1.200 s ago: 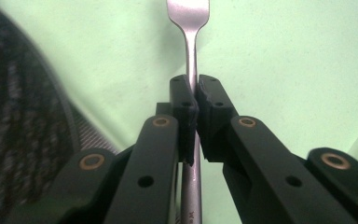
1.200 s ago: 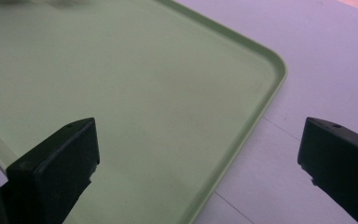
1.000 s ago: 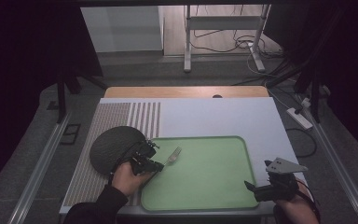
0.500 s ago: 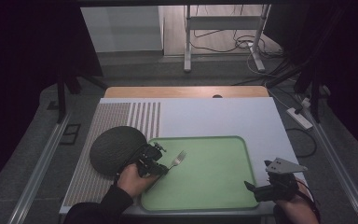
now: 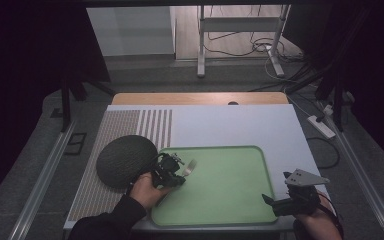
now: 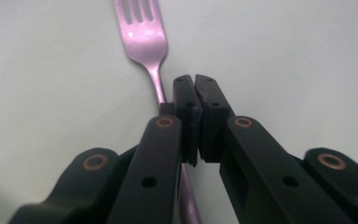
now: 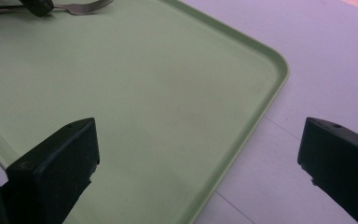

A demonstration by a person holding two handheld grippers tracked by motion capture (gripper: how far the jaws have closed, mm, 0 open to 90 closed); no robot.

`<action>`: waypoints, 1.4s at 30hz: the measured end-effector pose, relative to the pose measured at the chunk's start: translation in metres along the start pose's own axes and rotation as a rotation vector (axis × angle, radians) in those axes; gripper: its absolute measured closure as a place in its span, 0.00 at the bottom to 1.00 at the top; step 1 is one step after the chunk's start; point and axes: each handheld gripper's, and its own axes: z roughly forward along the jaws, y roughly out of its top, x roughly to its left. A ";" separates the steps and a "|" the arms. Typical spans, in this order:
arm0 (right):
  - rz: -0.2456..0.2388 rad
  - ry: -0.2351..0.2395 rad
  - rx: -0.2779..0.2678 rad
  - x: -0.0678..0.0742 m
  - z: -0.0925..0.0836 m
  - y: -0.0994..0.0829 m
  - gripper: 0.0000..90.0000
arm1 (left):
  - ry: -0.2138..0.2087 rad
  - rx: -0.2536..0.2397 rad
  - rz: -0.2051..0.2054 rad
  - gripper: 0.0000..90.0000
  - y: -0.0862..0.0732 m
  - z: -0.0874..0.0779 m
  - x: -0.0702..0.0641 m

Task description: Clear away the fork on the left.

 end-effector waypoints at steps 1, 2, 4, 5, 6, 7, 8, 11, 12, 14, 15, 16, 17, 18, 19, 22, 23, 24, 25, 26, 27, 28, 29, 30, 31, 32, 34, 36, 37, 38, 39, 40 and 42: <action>-0.002 0.000 0.000 0.000 0.000 0.000 0.00 | 0.028 0.005 -0.015 0.97 -0.002 -0.003 0.005; -0.001 0.000 -0.001 0.000 0.000 0.000 0.00 | 0.028 0.005 -0.015 0.97 -0.002 -0.003 0.005; 0.000 0.000 -0.001 0.000 0.000 0.000 0.00 | 0.036 0.005 -0.040 0.97 -0.006 -0.005 0.011; -0.001 0.000 -0.001 0.000 0.000 0.000 0.00 | 0.038 0.006 -0.054 0.97 -0.007 -0.007 0.014; -0.004 0.000 -0.002 0.000 0.000 0.000 0.00 | 0.041 0.007 -0.062 0.97 -0.009 -0.008 0.017; -0.004 0.000 -0.002 0.000 0.000 0.000 0.00 | 0.047 0.006 -0.070 0.97 -0.010 -0.009 0.020; -0.004 0.001 -0.002 0.000 0.000 0.000 0.00 | 0.053 0.008 -0.083 0.97 -0.012 -0.011 0.024; -0.003 0.001 -0.003 0.000 0.000 0.000 0.00 | 0.056 0.006 -0.100 0.96 -0.015 -0.013 0.027; -0.003 0.001 -0.003 0.000 0.000 0.000 0.00 | 0.057 0.006 -0.112 0.96 -0.017 -0.013 0.030; -0.003 0.001 -0.003 0.000 0.000 0.000 0.00 | 0.059 0.010 -0.123 0.95 -0.018 -0.014 0.032; -0.003 0.001 -0.003 0.000 0.000 0.000 0.00 | 0.059 0.010 -0.123 0.95 -0.018 -0.014 0.032; -0.004 0.002 -0.003 0.000 0.000 0.000 0.00 | 0.059 0.012 -0.125 0.95 -0.019 -0.014 0.033; -0.004 0.002 -0.003 0.000 0.000 0.000 0.00 | 0.057 0.010 -0.131 0.95 -0.020 -0.014 0.034; -0.004 0.002 -0.003 0.000 0.000 0.000 0.00 | 0.054 0.007 -0.135 0.95 -0.020 -0.014 0.035; -0.004 0.002 -0.003 0.000 0.000 0.000 0.00 | 0.054 0.007 -0.135 0.95 -0.020 -0.014 0.035; -0.002 0.002 -0.003 0.000 0.000 0.000 0.00 | 0.042 -0.004 -0.129 0.91 -0.021 -0.014 0.034; -0.002 0.002 -0.003 0.000 0.000 0.000 0.00 | 0.042 -0.004 -0.129 0.89 -0.021 -0.014 0.034; -0.003 0.002 -0.004 0.000 0.000 0.000 0.00 | 0.030 -0.021 -0.120 0.87 -0.020 -0.016 0.034; -0.003 0.002 -0.004 0.000 0.000 0.000 0.00 | 0.030 -0.021 -0.120 0.84 -0.020 -0.016 0.034; -0.001 0.003 -0.003 0.000 0.000 0.000 0.00 | 0.027 -0.038 -0.112 0.80 -0.020 -0.017 0.032; -0.001 0.003 -0.003 0.000 0.000 0.000 0.00 | 0.027 -0.038 -0.112 0.76 -0.020 -0.017 0.032; 0.001 0.003 -0.004 0.000 0.000 0.000 0.00 | 0.029 -0.047 -0.113 0.71 -0.019 -0.018 0.032; 0.001 0.003 -0.004 0.000 0.000 0.000 0.00 | 0.032 -0.050 -0.118 0.71 -0.019 -0.019 0.031; 0.000 0.002 -0.005 0.000 0.000 0.000 0.00 | 0.035 -0.054 -0.117 0.65 -0.019 -0.020 0.031; -0.001 0.002 -0.005 0.000 0.000 0.000 0.00 | 0.039 -0.062 -0.112 0.63 -0.019 -0.021 0.031; -0.002 0.002 -0.004 0.000 0.000 0.000 0.00 | 0.038 -0.065 -0.111 0.60 -0.020 -0.022 0.031; 0.000 0.002 -0.005 0.000 0.000 0.000 0.00 | 0.038 -0.082 -0.107 0.54 -0.020 -0.023 0.032; 0.000 0.002 -0.005 0.000 0.000 0.000 0.00 | 0.042 -0.096 -0.103 0.47 -0.021 -0.024 0.032; 0.001 0.002 -0.005 0.000 0.000 0.000 0.00 | 0.042 -0.108 -0.100 0.47 -0.021 -0.025 0.032; 0.001 0.002 -0.004 0.000 0.000 0.000 0.00 | 0.043 -0.117 -0.097 0.40 -0.022 -0.026 0.032; 0.001 0.002 -0.004 0.000 0.000 0.000 0.00 | 0.042 -0.126 -0.096 0.40 -0.022 -0.027 0.032; 0.002 0.001 -0.004 0.000 0.000 0.000 0.00 | 0.039 -0.133 -0.094 0.38 -0.023 -0.027 0.033; 0.003 0.001 -0.004 0.000 -0.001 0.000 0.00 | 0.030 -0.159 -0.095 0.31 -0.024 -0.029 0.034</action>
